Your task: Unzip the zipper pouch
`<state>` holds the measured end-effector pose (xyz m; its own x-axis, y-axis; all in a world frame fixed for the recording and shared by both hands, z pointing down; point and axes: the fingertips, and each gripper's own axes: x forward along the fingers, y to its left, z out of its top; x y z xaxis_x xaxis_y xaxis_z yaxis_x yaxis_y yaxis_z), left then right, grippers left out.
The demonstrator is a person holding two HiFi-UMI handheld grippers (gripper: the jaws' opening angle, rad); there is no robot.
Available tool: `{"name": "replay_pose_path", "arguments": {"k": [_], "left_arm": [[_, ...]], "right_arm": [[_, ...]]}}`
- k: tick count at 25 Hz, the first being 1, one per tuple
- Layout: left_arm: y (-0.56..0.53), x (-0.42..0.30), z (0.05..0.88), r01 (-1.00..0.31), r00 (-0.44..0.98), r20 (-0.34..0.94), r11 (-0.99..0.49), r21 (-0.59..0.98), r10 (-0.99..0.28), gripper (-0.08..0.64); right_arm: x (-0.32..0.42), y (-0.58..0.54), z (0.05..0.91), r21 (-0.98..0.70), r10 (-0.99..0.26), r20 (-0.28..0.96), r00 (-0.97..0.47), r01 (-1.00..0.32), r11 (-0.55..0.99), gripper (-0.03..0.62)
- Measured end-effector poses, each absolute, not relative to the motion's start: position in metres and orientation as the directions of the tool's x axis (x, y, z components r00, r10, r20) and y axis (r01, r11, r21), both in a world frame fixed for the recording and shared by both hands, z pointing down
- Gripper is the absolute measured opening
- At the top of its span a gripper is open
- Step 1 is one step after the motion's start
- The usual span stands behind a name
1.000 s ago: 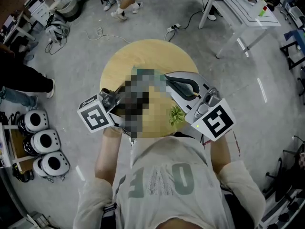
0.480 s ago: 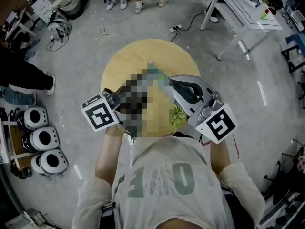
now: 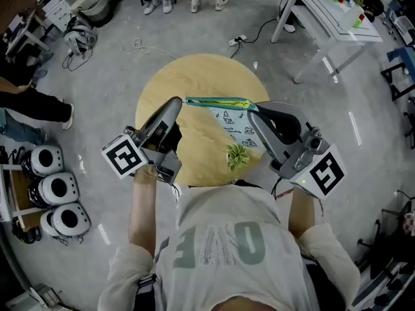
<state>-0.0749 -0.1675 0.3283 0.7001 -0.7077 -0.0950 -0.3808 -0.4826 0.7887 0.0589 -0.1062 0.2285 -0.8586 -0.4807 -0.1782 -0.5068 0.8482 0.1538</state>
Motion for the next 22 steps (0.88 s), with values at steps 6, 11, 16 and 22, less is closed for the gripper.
{"name": "replay_pose_path", "arguments": {"k": [6,11,16,22], "left_arm": [[-0.169,-0.074,0.335,-0.387,0.694,-0.084,-0.470,0.793,-0.715,0.026],[-0.172,-0.074,0.336,-0.414,0.682,-0.081,-0.474,0.777,-0.727,0.026],[-0.174,-0.075,0.334,-0.490,0.666,-0.050,-0.486,0.723,-0.745,0.028],[-0.185,-0.095,0.327,-0.623,0.576,-0.020,-0.456,0.635,-0.817,0.029]], "right_arm": [[0.059,-0.107,0.237,0.152,-0.481,-0.156,-0.863,-0.502,0.852,0.032],[0.059,-0.107,0.241,0.154,-0.476,-0.149,-0.867,-0.496,0.855,0.032],[0.059,-0.108,0.239,0.154,-0.474,-0.155,-0.867,-0.495,0.855,0.032],[0.058,-0.127,0.251,0.200,-0.505,-0.096,-0.858,-0.514,0.834,0.032]]}}
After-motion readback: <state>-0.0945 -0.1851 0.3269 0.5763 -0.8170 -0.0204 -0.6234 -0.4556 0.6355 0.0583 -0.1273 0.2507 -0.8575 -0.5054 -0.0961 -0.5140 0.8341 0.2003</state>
